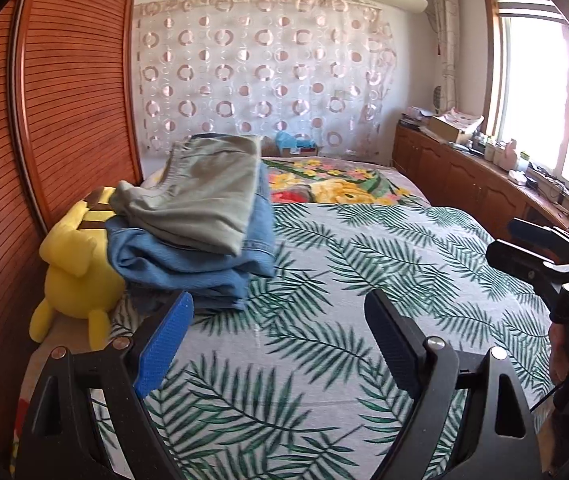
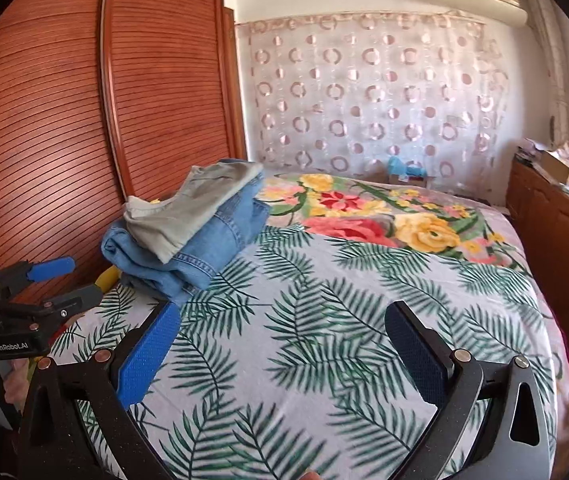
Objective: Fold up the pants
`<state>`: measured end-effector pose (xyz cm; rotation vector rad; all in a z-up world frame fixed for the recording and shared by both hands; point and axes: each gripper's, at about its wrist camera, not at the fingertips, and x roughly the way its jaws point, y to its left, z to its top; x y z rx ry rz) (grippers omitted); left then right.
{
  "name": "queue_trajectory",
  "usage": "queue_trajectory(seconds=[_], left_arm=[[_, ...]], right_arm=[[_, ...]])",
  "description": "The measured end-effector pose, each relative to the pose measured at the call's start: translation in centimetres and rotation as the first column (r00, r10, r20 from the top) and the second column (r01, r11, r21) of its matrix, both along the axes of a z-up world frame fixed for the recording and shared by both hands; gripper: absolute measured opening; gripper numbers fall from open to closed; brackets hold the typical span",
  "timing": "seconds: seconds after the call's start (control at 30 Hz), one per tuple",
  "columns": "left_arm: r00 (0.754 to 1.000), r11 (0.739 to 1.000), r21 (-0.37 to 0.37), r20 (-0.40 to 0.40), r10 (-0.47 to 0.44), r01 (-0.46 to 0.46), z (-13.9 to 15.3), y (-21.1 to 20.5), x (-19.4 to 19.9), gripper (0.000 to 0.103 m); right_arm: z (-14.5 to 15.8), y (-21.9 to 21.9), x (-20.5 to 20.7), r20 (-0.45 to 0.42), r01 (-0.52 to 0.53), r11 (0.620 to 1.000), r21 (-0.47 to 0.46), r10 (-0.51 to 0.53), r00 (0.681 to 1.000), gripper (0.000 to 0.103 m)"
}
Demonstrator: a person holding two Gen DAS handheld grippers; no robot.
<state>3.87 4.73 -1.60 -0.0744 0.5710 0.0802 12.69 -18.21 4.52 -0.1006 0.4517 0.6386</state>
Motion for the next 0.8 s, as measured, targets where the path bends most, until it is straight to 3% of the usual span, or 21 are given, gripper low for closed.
queue_trajectory(seconds=[0.4, 0.8], left_arm=[[0.994, 0.994, 0.006, 0.003, -0.109, 0.109, 0.9, -5.8, 0.3, 0.088], [0.991, 0.991, 0.011, 0.037, -0.131, 0.131, 4.3, -7.5, -0.3, 0.088]], right_arm=[[0.1, -5.1, -4.4, -0.002, 0.158, 0.987, 0.004, -0.158, 0.987, 0.102], [2.0, -8.0, -7.0, 0.042, 0.237, 0.971, 0.045, -0.239, 0.97, 0.102]])
